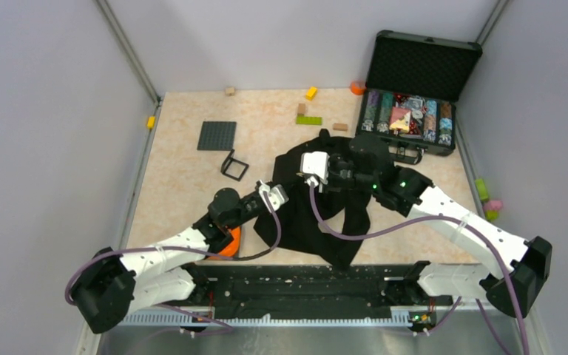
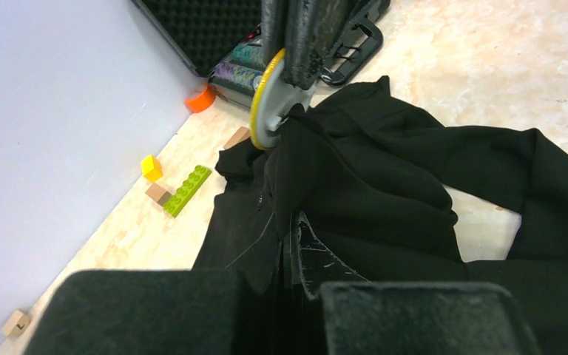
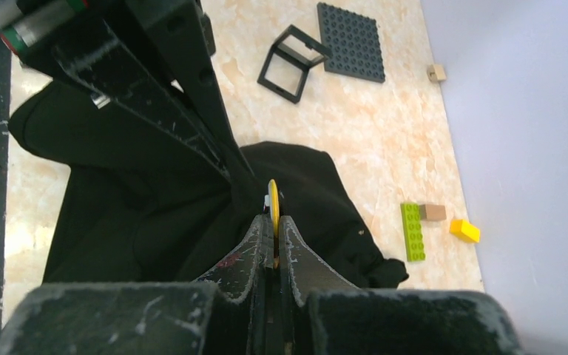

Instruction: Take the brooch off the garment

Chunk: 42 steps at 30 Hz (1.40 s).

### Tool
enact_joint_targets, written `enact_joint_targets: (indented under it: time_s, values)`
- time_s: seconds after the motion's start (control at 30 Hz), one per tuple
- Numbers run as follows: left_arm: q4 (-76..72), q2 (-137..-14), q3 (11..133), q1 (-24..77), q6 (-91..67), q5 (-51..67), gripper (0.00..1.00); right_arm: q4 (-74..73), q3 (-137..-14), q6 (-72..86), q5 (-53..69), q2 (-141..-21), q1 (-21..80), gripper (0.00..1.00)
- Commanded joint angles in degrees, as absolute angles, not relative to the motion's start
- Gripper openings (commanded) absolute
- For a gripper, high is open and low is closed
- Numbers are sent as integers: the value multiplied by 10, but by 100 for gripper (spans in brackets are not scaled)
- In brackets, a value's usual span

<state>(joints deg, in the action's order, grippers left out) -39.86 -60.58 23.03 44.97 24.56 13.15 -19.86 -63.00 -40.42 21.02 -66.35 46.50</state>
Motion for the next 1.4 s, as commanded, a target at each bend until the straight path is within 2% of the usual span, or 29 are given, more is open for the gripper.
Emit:
enact_joint_targets:
  time_s: [0.0, 0.07, 0.1, 0.13, 0.17, 0.2, 0.23, 0.53, 0.7, 0.97, 1.03, 1.23, 1.37]
  values:
    - [-389, -573, 226, 452, 242, 113, 0, -219, -628, -425, 179, -647, 472, 0]
    - [-384, -565, 222, 450, 247, 110, 1, -229, -628, -428, 174, -646, 472, 0]
    - [-378, -564, 223, 451, 250, 115, 15, -225, -626, -428, 175, -645, 472, 0]
    - [-370, -565, 227, 451, 254, 122, 39, -220, -626, -424, 178, -645, 472, 0]
    - [-366, -568, 229, 451, 258, 133, 84, -215, -628, -419, 180, -646, 472, 0]
    - [-365, -570, 231, 452, 263, 146, 96, -214, -632, -417, 190, -649, 472, 0]
    - [-365, -570, 232, 451, 267, 156, 98, -215, -638, -411, 197, -653, 472, 0]
    - [-419, -555, 233, 451, 308, 170, 98, -244, -685, -371, 252, -675, 472, 0]
    - [-377, -572, 279, 451, 326, 201, 95, -280, -711, -384, 227, -691, 484, 0]
    - [-402, -581, 285, 451, 326, 188, 97, -292, -720, -400, 219, -704, 496, 0]
    - [-379, -584, 292, 451, 338, 201, 90, -288, -718, -401, 222, -702, 496, 0]
    - [-315, -579, 309, 451, 368, 243, 54, -292, -719, -407, 221, -703, 496, 0]
    - [-263, -586, 328, 451, 385, 259, 47, -292, -719, -410, 233, -703, 496, 0]
